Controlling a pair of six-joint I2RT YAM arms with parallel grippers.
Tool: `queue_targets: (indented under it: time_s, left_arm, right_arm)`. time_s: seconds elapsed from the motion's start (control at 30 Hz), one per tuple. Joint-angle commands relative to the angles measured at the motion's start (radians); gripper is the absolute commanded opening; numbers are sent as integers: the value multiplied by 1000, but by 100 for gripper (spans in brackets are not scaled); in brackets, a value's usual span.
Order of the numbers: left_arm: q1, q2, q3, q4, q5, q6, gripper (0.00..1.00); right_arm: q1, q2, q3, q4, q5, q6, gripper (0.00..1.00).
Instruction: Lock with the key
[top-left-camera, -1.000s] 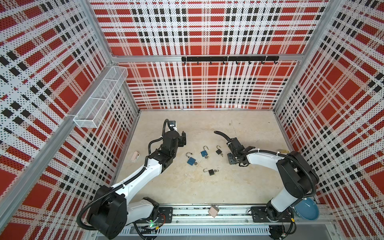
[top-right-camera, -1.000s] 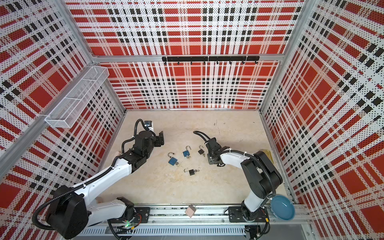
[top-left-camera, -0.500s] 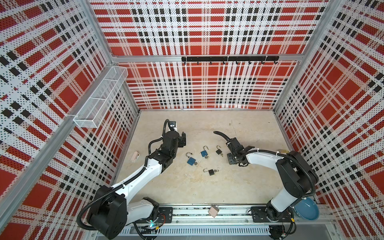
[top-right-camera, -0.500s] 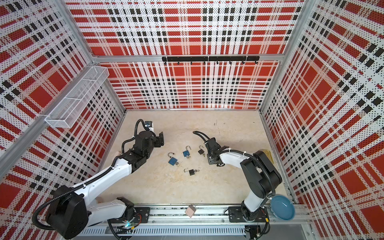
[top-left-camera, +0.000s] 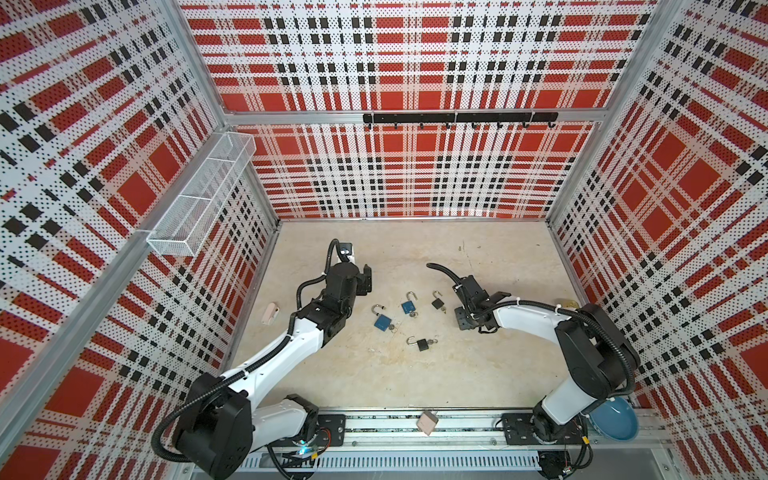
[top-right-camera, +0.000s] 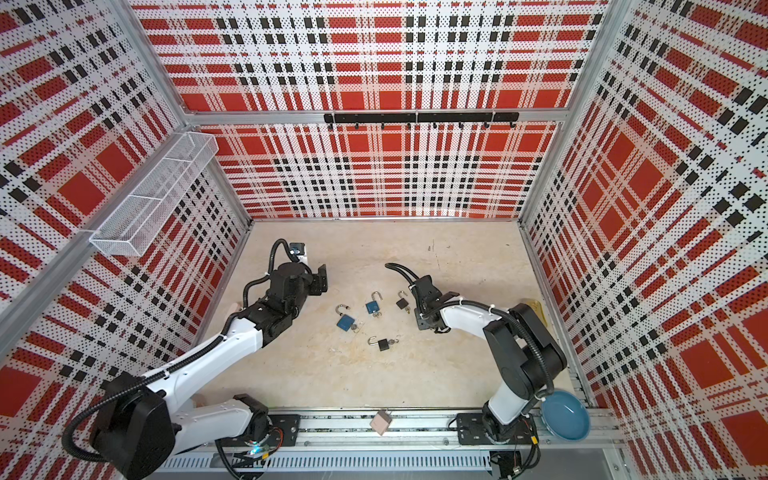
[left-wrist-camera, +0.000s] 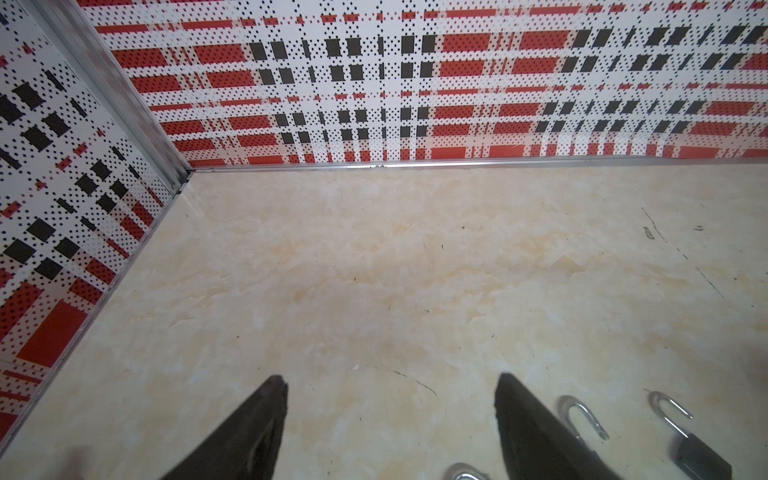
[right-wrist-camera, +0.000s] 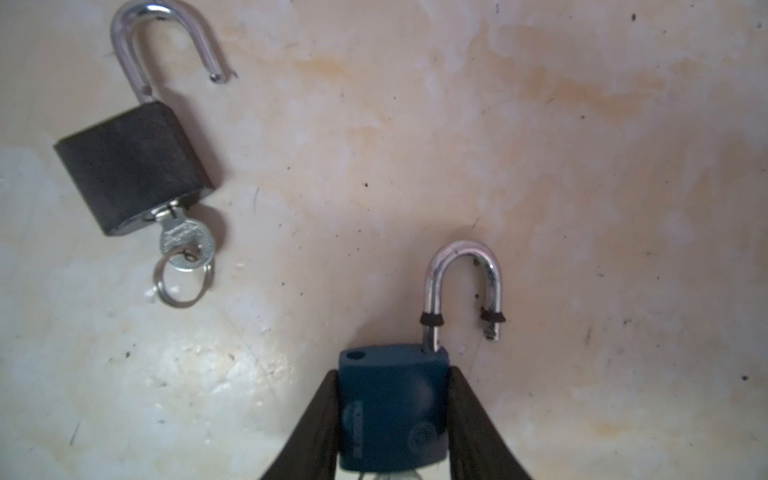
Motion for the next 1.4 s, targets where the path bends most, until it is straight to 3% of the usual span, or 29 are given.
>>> queue_targets:
  time_s: [0.0,0.67,1.37]
  left_arm:
    - [-10,-21,-3,-5,-18,-6,80]
    - [-34,0,-8,-14,33,-7,77]
    - [-61,34,43,-73,352,-103,74]
  right_arm:
    - [4,-37,10,7,-4,-21,32]
    - [22,-145,38,-29,-55,-59,31]
    - [89,-346,147,-181,-245,-134,31]
